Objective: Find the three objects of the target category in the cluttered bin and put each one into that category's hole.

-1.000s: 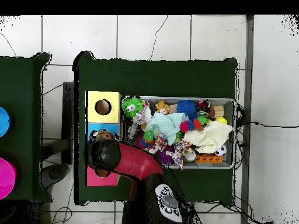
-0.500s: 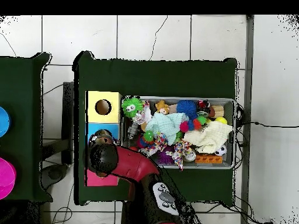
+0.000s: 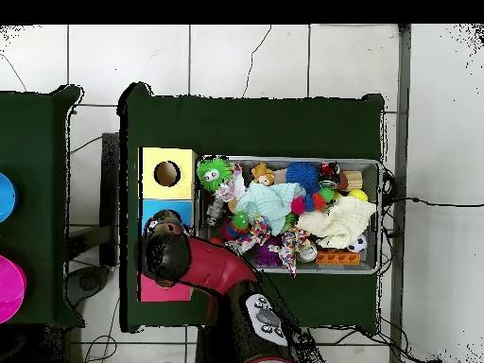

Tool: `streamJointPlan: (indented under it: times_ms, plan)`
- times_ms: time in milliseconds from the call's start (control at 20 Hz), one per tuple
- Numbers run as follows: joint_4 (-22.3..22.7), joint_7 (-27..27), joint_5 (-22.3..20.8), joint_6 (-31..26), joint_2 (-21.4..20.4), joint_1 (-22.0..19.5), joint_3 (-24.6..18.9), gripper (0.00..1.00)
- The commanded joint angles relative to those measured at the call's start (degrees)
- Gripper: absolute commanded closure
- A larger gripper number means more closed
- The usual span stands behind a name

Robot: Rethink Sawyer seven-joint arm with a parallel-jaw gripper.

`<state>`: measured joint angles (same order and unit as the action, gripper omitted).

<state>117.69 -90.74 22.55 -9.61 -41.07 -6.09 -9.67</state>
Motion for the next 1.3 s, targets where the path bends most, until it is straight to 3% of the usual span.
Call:
streamJointPlan:
  times_ms: [50,200,650,1000,1300]
  plan:
    - [-2.07,-13.77,1.56,0.62,1.56,2.83,3.07,0.00]
    - [-3.08,-13.15,1.51,-1.83,0.49,3.69,4.39,0.00]
    - [-2.82,-12.24,2.04,-6.59,-2.10,1.36,2.23,0.00]
    - [-3.44,-10.26,1.05,-2.41,1.41,-1.47,-0.33,0.00]
    - [-3.00,-10.73,1.27,-4.53,0.21,-1.08,-0.22,0.00]
